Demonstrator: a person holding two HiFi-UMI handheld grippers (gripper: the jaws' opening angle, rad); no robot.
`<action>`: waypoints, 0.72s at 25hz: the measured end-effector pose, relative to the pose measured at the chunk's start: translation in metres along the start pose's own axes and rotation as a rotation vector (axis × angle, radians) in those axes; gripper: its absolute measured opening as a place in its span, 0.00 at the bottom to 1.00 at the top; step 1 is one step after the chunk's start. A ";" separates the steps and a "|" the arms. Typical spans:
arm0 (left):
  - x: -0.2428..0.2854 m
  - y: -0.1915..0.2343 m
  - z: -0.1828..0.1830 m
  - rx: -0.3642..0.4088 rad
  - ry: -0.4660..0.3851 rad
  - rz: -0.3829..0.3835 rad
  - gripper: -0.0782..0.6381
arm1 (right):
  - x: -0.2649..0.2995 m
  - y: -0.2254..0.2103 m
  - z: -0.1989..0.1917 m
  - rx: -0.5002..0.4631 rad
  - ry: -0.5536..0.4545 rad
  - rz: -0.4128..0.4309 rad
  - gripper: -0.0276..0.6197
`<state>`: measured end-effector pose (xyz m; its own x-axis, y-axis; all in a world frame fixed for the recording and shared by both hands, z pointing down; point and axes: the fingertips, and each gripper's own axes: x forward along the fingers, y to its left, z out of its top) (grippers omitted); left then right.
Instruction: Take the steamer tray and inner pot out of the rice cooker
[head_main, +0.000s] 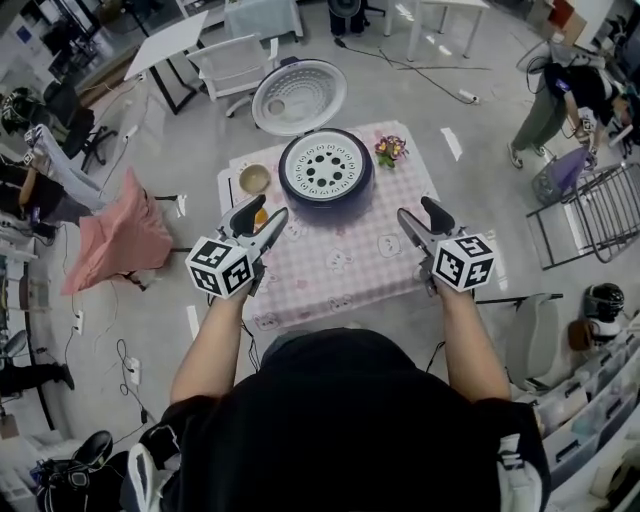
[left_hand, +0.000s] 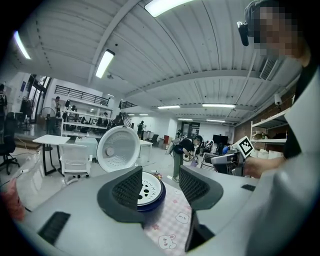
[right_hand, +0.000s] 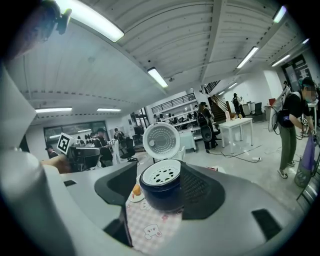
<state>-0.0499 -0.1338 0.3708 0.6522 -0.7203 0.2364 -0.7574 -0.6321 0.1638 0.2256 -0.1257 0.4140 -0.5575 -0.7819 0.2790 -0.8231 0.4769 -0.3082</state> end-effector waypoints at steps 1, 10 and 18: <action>-0.001 0.000 -0.001 -0.002 0.000 0.006 0.46 | 0.000 0.000 0.001 -0.002 0.001 0.005 0.48; 0.004 0.003 -0.004 -0.010 -0.005 0.018 0.46 | 0.006 0.003 0.005 -0.031 0.006 0.036 0.47; 0.014 0.022 -0.008 -0.047 -0.025 0.018 0.46 | 0.027 -0.001 0.012 -0.071 0.039 0.042 0.46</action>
<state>-0.0575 -0.1558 0.3850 0.6384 -0.7388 0.2158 -0.7694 -0.6049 0.2050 0.2122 -0.1522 0.4107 -0.5945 -0.7448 0.3030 -0.8036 0.5376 -0.2554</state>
